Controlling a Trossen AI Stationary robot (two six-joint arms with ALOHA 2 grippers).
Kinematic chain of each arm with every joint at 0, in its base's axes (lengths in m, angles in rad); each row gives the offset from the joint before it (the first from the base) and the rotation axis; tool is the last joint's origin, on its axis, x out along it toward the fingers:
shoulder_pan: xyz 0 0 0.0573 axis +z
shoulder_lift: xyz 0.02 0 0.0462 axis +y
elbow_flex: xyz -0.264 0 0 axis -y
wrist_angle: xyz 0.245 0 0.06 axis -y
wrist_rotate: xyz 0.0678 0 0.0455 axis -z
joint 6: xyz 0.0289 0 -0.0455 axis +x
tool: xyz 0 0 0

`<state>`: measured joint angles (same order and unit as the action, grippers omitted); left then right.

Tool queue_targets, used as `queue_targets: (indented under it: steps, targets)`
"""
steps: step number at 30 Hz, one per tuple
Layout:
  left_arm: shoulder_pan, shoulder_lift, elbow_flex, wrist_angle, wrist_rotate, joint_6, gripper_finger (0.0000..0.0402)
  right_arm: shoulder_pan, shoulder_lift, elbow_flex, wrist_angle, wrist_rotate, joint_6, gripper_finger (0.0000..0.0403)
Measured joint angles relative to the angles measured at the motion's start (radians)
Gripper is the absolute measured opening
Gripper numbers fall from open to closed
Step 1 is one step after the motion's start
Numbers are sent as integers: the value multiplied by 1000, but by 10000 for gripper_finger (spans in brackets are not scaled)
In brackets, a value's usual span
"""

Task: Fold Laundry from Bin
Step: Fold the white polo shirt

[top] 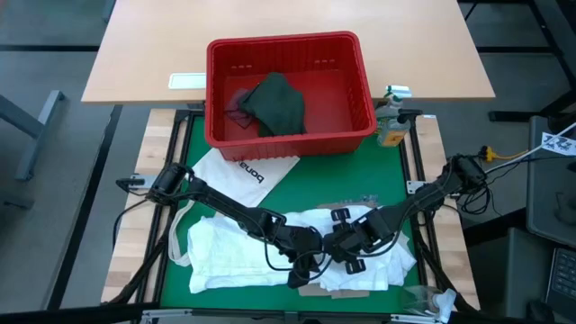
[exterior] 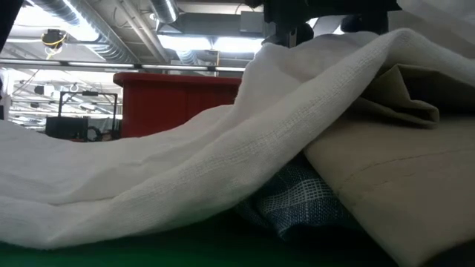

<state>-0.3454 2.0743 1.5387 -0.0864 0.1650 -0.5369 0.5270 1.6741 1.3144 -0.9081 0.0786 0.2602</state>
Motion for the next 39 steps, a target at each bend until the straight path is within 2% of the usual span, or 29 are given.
queue_targets:
  steps: [5, 11, 19, 25, 30, 39]
  targets:
    - [0, 0, 0, 4, 0, 0, 0, 2, 1, 0, 25, -78, -37, 143]
    - [0, 0, 0, 5, 0, 0, 0, 2, 1, 2, 46, -131, -37, 99]
    - [0, 0, 0, 5, 0, 0, 0, 3, 1, 2, 47, -121, -3, 35]
    - [-2, 0, 0, 4, -17, -1, 0, 3, 0, 2, 44, -82, 28, 13]
    - [-2, 0, 0, 4, -18, -1, 0, 3, 0, 1, 43, -80, 31, 34]
    - [-2, 0, 0, 4, -18, -1, 0, 3, 0, 1, 43, -89, 75, 129]
